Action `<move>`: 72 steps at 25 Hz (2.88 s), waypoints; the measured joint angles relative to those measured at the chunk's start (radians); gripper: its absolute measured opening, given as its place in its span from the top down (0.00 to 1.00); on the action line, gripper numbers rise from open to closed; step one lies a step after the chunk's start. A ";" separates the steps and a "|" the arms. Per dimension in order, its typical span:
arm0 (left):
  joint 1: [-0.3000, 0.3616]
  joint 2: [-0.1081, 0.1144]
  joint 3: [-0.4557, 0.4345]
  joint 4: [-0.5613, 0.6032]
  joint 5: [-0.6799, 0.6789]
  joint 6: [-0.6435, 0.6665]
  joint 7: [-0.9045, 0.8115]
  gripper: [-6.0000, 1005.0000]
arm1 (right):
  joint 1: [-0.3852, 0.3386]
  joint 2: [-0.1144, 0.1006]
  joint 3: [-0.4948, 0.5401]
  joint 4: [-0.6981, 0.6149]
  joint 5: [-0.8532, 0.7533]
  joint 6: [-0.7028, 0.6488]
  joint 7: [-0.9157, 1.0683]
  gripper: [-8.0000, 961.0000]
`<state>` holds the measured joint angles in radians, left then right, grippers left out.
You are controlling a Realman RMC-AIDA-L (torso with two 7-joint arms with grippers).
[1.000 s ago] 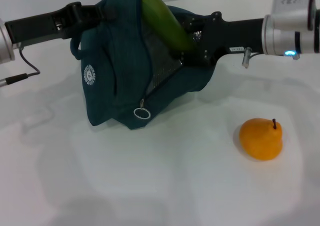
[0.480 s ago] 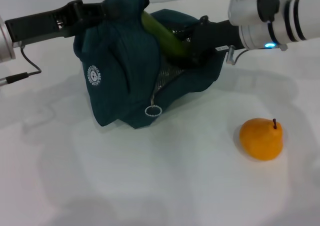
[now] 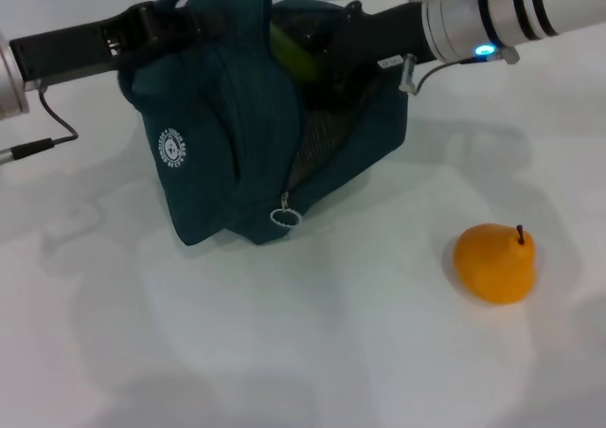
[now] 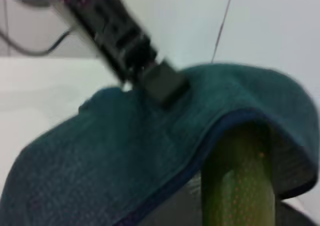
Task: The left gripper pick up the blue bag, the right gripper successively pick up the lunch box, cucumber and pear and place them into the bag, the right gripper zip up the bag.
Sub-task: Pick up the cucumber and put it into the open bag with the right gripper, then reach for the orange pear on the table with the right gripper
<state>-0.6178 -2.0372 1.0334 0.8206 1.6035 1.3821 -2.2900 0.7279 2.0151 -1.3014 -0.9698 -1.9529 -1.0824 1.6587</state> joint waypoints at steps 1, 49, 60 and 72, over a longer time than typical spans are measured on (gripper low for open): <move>0.000 0.000 -0.001 -0.001 0.000 0.000 0.000 0.93 | -0.013 0.003 0.000 -0.020 0.009 0.005 0.001 0.40; 0.010 -0.006 -0.036 -0.036 0.002 -0.014 0.094 0.93 | -0.514 -0.070 0.459 -0.016 0.122 -0.627 -0.203 0.12; 0.021 -0.008 -0.038 -0.037 0.001 -0.014 0.098 0.93 | -0.498 -0.067 0.461 0.000 0.065 -0.623 -0.187 0.17; 0.024 -0.009 -0.051 -0.037 0.000 -0.013 0.103 0.93 | -0.491 -0.064 0.461 0.000 0.063 -0.623 -0.177 0.24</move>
<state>-0.5936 -2.0459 0.9822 0.7839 1.6031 1.3690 -2.1874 0.2369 1.9507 -0.8405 -0.9694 -1.8899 -1.7057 1.4818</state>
